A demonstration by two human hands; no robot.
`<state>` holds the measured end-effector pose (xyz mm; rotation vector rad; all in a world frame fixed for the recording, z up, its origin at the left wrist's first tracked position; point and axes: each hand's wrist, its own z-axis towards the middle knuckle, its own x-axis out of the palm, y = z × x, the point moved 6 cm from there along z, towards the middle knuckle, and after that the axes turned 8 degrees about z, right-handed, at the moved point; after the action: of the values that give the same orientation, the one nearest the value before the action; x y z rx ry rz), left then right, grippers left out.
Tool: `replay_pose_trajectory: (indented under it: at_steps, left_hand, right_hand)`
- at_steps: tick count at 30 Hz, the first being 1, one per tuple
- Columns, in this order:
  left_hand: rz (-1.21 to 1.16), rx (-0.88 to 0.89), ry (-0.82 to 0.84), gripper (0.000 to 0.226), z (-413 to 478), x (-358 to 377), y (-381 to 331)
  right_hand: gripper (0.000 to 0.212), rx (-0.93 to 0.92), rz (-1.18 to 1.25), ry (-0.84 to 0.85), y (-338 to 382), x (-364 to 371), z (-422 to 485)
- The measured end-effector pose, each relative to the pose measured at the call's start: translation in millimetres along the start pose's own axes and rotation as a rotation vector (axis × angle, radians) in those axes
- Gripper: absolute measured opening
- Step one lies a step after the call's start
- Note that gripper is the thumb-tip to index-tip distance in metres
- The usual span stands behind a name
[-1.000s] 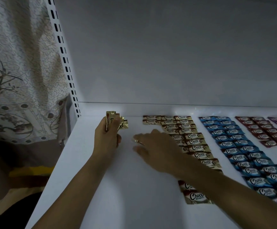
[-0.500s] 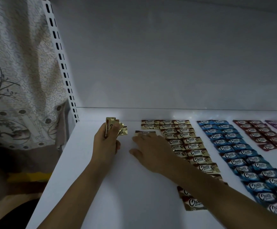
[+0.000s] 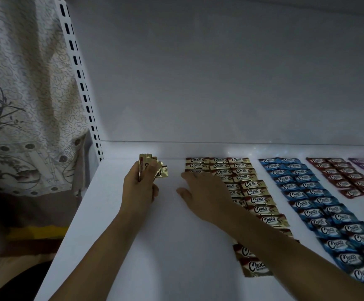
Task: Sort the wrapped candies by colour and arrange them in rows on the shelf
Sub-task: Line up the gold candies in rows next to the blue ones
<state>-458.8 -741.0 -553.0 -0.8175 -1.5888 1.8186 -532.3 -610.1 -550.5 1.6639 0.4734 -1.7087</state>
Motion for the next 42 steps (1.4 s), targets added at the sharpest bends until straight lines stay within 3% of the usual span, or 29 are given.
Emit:
replay_pose_trajectory:
  at_steps: [6, 8, 10, 13, 15, 19, 24, 27, 30, 36, 38, 42]
  left_hand:
    - [-0.011, 0.006, 0.022, 0.015, -0.8, 1.2, -3.1]
    - [-0.057, 0.001, 0.064, 0.016, -2.2, 4.6, -5.5]
    - [-0.118, -0.005, 0.133, 0.021, -5.0, 9.6, -8.5]
    - [-0.159, -0.008, 0.223, 0.026, -9.1, 16.6, -12.2]
    - [-0.175, -0.013, 0.251, 0.026, -11.1, 17.8, -12.9]
    - [-0.176, -0.04, 0.26, 0.029, -11.2, 17.6, -12.0]
    - [-0.149, -0.055, 0.257, 0.03, -12.5, 18.2, -11.3]
    - [-0.155, -0.071, 0.161, 0.028, -7.5, 10.9, -6.2]
    - [-0.153, -0.087, 0.109, 0.027, -2.2, 6.0, -2.0]
    - [-0.202, -0.111, 0.196, 0.029, -5.8, 12.5, -4.5]
    - [-0.22, -0.134, 0.217, 0.03, -6.6, 12.3, -4.0]
    - [-0.247, -0.18, 0.217, 0.027, -8.0, 10.8, -2.1]
  right_hand:
    - [0.043, -0.038, 0.08, -0.031, -5.2, -1.9, 0.3]
    - [0.035, -0.066, 0.156, -0.125, -4.7, -9.0, -0.7]
    - [0.027, -0.047, 0.442, -0.267, -1.7, -22.3, -3.9]
    - [0.03, 0.074, 1.039, -0.23, 5.5, -29.2, -1.3]
    - [0.012, 0.071, 1.13, -0.217, 10.3, -31.9, 0.5]
    - [0.015, 0.144, 1.277, -0.257, 6.3, -32.9, -2.4]
    - [0.012, 0.257, 1.388, -0.279, -0.3, -29.4, -5.2]
    - [0.016, 0.326, 1.511, -0.31, -9.6, -32.6, -5.9]
    - [0.017, 0.312, 1.564, -0.288, -13.1, -35.5, -5.2]
    - [0.01, 0.198, 1.675, -0.206, -4.6, -35.3, -1.9]
    - [0.019, 0.141, 1.621, -0.199, -2.5, -37.3, -2.0]
    - [0.04, -0.002, 1.243, -0.268, 2.7, -43.1, -4.5]
